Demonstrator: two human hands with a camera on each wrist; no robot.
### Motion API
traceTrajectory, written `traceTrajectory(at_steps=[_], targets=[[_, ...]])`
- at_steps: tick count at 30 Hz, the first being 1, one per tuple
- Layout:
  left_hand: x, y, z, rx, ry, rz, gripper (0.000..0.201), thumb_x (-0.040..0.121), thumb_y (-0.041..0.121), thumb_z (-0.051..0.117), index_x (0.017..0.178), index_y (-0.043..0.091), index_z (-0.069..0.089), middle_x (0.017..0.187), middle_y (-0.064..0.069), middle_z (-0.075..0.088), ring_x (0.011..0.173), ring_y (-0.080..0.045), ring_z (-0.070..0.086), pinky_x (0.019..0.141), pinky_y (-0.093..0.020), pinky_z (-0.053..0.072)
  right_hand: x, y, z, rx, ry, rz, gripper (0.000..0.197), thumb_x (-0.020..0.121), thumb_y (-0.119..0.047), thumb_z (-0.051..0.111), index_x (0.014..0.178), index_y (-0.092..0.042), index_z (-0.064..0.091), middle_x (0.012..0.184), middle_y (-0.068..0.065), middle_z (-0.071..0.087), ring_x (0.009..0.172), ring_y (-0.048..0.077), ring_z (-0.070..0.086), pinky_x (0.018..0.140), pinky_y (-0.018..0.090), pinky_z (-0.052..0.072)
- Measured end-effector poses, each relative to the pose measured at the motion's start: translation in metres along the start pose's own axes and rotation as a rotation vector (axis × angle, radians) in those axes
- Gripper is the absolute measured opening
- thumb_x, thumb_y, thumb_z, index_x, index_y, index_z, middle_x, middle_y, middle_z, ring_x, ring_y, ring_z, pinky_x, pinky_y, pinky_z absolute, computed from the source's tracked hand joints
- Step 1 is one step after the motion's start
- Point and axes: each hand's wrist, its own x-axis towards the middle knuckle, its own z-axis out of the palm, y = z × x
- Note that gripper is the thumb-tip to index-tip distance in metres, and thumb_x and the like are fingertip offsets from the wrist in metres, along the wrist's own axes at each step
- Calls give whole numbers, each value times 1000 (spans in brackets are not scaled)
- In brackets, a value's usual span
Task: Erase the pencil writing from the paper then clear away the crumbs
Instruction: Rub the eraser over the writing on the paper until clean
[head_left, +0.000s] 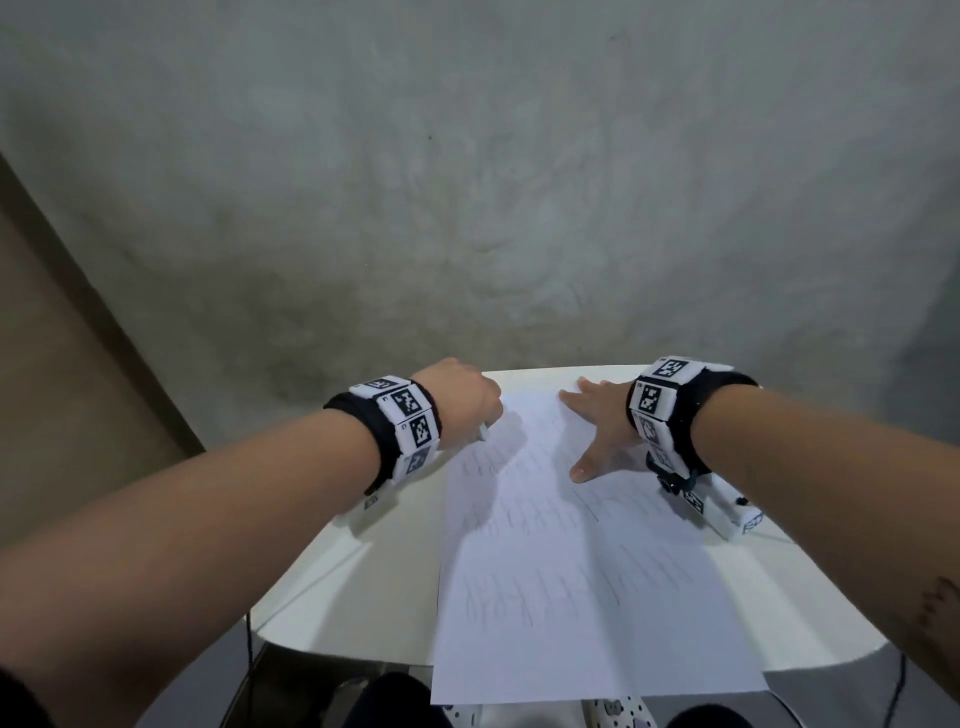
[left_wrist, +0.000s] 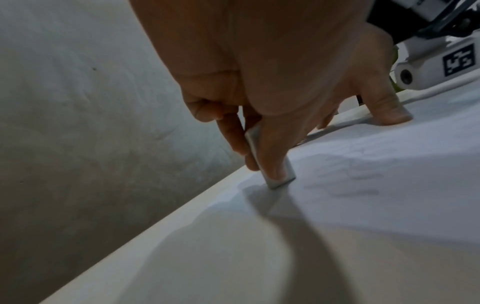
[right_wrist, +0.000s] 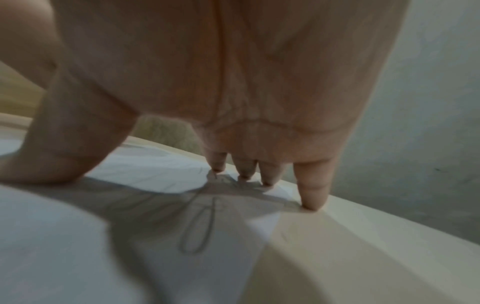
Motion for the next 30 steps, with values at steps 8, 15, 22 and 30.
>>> traceTrajectory(at_steps=[8,15,22,30], targets=[[40,7,-26,-100,32,-50,18,90,20,56,105,15,65,107,-7,66,99,-31,61,75,-31,46,0,-4,1,-8,-4,1,119,69,-71,62,151,-23,-11,159,7,-16,148,28,-3,117,48,5],[23,-21,0,-98,-10,43,22,87,23,62,108,22,67,113,1,65,107,-25,59,79,-25,39,0,-6,2,-1,19,-37,119,67,-72,63,152,-26,-8,160,5,-13,149,28,-3,118,49,6],[44,-3,-11,-131,139,20,17,89,24,57,101,21,68,105,0,66,102,-27,59,82,-34,47,3,-4,2,10,8,-28,120,65,-74,63,151,-29,-8,160,4,-13,148,29,-2,117,51,8],[33,-13,-14,-12,44,32,21,90,23,55,107,22,66,111,1,65,108,-27,59,87,-32,45,3,-4,3,38,8,-34,121,64,-73,64,151,-29,-6,160,5,-13,148,29,0,118,51,8]])
